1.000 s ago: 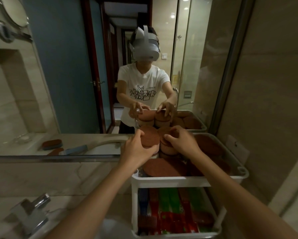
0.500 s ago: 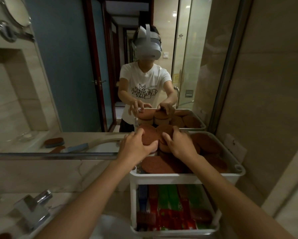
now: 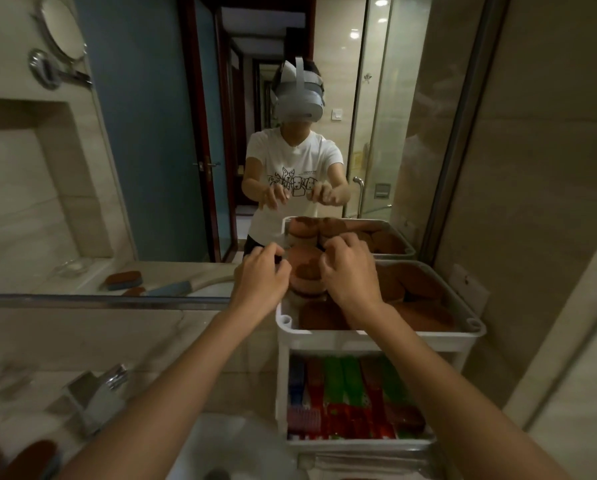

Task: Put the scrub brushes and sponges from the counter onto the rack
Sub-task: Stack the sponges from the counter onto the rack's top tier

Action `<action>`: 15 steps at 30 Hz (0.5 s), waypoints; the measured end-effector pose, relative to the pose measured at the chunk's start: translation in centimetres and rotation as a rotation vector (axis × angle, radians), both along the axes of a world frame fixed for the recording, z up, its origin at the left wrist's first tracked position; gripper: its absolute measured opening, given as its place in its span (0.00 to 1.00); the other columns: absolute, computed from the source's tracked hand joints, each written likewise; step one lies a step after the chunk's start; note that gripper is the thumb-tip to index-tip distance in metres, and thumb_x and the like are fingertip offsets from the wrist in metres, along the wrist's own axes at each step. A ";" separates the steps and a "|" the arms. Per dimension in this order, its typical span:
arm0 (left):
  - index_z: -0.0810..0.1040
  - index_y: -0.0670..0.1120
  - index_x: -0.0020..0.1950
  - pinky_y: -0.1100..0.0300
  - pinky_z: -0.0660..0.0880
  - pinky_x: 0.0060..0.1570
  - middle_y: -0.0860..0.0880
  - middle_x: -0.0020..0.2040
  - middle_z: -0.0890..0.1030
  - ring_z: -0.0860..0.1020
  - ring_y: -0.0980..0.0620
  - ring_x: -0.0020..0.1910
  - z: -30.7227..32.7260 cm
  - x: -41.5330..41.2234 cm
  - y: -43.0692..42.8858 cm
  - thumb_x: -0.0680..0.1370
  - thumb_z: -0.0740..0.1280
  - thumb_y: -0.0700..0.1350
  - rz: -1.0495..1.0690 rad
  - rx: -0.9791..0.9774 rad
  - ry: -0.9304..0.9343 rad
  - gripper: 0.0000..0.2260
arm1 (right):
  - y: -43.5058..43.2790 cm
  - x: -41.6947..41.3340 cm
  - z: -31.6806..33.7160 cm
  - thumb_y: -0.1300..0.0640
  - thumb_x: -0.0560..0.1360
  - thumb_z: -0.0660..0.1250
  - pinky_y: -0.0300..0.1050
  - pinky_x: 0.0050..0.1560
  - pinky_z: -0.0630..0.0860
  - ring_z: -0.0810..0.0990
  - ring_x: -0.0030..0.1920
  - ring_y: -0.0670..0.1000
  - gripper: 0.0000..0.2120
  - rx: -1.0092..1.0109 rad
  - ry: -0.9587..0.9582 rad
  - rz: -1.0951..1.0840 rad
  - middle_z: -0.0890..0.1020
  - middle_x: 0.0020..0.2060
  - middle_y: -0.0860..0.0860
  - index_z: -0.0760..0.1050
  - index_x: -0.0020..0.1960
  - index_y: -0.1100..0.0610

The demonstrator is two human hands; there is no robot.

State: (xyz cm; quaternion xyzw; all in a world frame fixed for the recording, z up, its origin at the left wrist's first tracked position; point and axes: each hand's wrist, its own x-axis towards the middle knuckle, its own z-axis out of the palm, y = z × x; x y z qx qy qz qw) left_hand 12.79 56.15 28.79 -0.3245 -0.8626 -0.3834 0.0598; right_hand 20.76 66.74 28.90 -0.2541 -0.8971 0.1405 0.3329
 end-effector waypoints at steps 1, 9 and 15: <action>0.74 0.44 0.62 0.59 0.67 0.52 0.45 0.61 0.75 0.72 0.48 0.61 0.2 -0.2 -1.3 0.80 0.57 0.44 0.018 0.017 0.011 0.13 | -1.4 0.0 0.2 0.57 0.77 0.60 0.52 0.59 0.72 0.73 0.58 0.57 0.12 0.015 0.037 0.028 0.76 0.57 0.57 0.75 0.56 0.61; 0.78 0.41 0.54 0.59 0.69 0.47 0.44 0.49 0.79 0.77 0.47 0.48 -2.3 -3.3 -18.6 0.79 0.58 0.41 0.210 0.162 -0.113 0.10 | -18.6 -3.9 -3.0 0.62 0.75 0.61 0.42 0.46 0.70 0.78 0.50 0.56 0.10 -0.131 0.105 0.317 0.80 0.51 0.58 0.77 0.54 0.62; 0.77 0.40 0.53 0.54 0.72 0.53 0.38 0.55 0.80 0.77 0.41 0.54 -11.2 -8.2 -33.4 0.79 0.57 0.41 0.399 -0.049 -0.314 0.11 | -32.8 -10.0 -10.9 0.61 0.75 0.61 0.47 0.48 0.73 0.79 0.50 0.61 0.09 -0.376 -0.159 0.427 0.81 0.51 0.61 0.77 0.51 0.64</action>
